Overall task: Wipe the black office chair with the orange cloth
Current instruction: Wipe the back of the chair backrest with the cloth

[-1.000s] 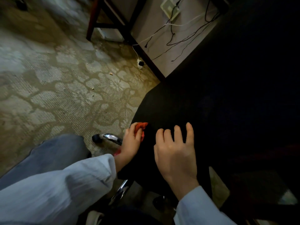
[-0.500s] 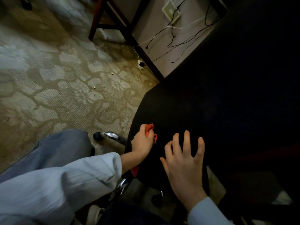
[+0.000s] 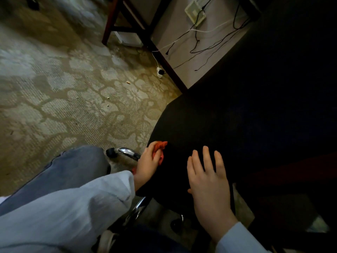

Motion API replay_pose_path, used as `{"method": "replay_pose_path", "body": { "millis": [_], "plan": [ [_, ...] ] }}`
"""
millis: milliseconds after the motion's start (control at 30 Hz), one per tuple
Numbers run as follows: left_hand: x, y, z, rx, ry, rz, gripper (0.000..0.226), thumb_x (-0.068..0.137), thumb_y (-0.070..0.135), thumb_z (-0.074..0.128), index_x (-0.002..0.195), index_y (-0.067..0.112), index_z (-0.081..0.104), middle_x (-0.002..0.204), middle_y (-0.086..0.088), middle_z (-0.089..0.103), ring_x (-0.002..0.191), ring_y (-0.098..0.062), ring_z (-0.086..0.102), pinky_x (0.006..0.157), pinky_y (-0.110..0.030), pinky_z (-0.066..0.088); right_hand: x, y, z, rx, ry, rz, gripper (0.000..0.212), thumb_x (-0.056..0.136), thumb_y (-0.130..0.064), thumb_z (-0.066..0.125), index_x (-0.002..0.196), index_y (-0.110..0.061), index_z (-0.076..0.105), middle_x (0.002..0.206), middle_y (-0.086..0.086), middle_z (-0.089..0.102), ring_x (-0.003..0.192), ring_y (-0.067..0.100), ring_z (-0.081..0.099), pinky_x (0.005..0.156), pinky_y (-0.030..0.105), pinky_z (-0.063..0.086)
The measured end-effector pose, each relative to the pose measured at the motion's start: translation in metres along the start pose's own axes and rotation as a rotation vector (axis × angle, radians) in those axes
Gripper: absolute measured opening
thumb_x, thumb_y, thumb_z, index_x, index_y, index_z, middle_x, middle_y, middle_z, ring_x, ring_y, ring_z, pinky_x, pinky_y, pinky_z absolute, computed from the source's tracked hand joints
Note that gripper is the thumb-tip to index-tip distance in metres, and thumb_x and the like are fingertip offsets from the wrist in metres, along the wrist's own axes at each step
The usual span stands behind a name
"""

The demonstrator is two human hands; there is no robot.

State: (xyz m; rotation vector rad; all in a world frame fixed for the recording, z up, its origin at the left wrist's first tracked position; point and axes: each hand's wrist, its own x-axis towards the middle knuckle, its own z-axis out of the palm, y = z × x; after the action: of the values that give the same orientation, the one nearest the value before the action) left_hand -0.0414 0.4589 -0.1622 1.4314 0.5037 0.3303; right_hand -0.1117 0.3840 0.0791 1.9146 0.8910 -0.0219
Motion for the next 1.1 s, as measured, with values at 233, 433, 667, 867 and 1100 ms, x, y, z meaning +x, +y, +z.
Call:
{"method": "replay_pose_path", "body": {
  "millis": [233, 433, 667, 867, 1100],
  "plan": [
    [-0.016, 0.000, -0.001, 0.038, 0.055, -0.153, 0.024, 0.092, 0.030, 0.049, 0.116, 0.034, 0.052, 0.108, -0.003, 0.063, 0.101, -0.023, 0.060, 0.087, -0.036, 0.046, -0.002, -0.004, 0.008, -0.026, 0.126, 0.051, 0.074, 0.091, -0.036, 0.055, 0.148, -0.004, 0.019, 0.155, 0.021, 0.017, 0.143, 0.042, 0.006, 0.102, 0.051, -0.012],
    [-0.027, 0.064, -0.004, -0.145, -0.041, 0.083, 0.027, 0.083, 0.042, 0.046, 0.108, 0.050, 0.050, 0.110, 0.008, 0.063, 0.100, -0.008, 0.061, 0.089, -0.034, 0.049, 0.015, -0.007, 0.011, 0.094, 0.274, 0.164, 0.076, 0.044, -0.030, 0.088, 0.108, 0.004, 0.068, 0.115, 0.023, 0.065, 0.116, 0.040, 0.056, 0.105, 0.047, 0.020],
    [-0.026, 0.062, -0.011, -0.266, 0.066, 0.141, 0.033, 0.085, 0.040, 0.048, 0.118, 0.038, 0.054, 0.120, 0.001, 0.059, 0.112, -0.014, 0.057, 0.096, -0.040, 0.047, 0.036, 0.000, 0.017, 0.036, 0.397, 0.166, 0.075, 0.048, -0.047, 0.086, 0.107, -0.004, 0.071, 0.115, 0.014, 0.067, 0.122, 0.035, 0.051, 0.114, 0.043, 0.011],
    [-0.032, 0.027, -0.020, -0.158, 0.374, -0.319, 0.028, 0.095, 0.021, 0.048, 0.122, 0.021, 0.055, 0.117, -0.016, 0.053, 0.105, -0.035, 0.054, 0.082, -0.027, 0.036, 0.052, 0.002, 0.028, -0.011, 0.472, 0.213, 0.072, 0.061, -0.050, 0.081, 0.120, -0.012, 0.065, 0.132, 0.009, 0.057, 0.131, 0.029, 0.027, 0.115, 0.044, -0.007],
    [-0.032, 0.079, -0.009, -0.203, 0.441, -0.174, 0.031, 0.095, 0.017, 0.049, 0.125, 0.017, 0.054, 0.116, -0.010, 0.054, 0.099, -0.023, 0.055, 0.078, -0.020, 0.033, 0.068, 0.007, 0.026, -0.101, 0.503, 0.246, 0.076, 0.063, -0.057, 0.075, 0.125, -0.015, 0.062, 0.137, 0.007, 0.053, 0.133, 0.028, 0.024, 0.115, 0.046, -0.008]
  ]
}}
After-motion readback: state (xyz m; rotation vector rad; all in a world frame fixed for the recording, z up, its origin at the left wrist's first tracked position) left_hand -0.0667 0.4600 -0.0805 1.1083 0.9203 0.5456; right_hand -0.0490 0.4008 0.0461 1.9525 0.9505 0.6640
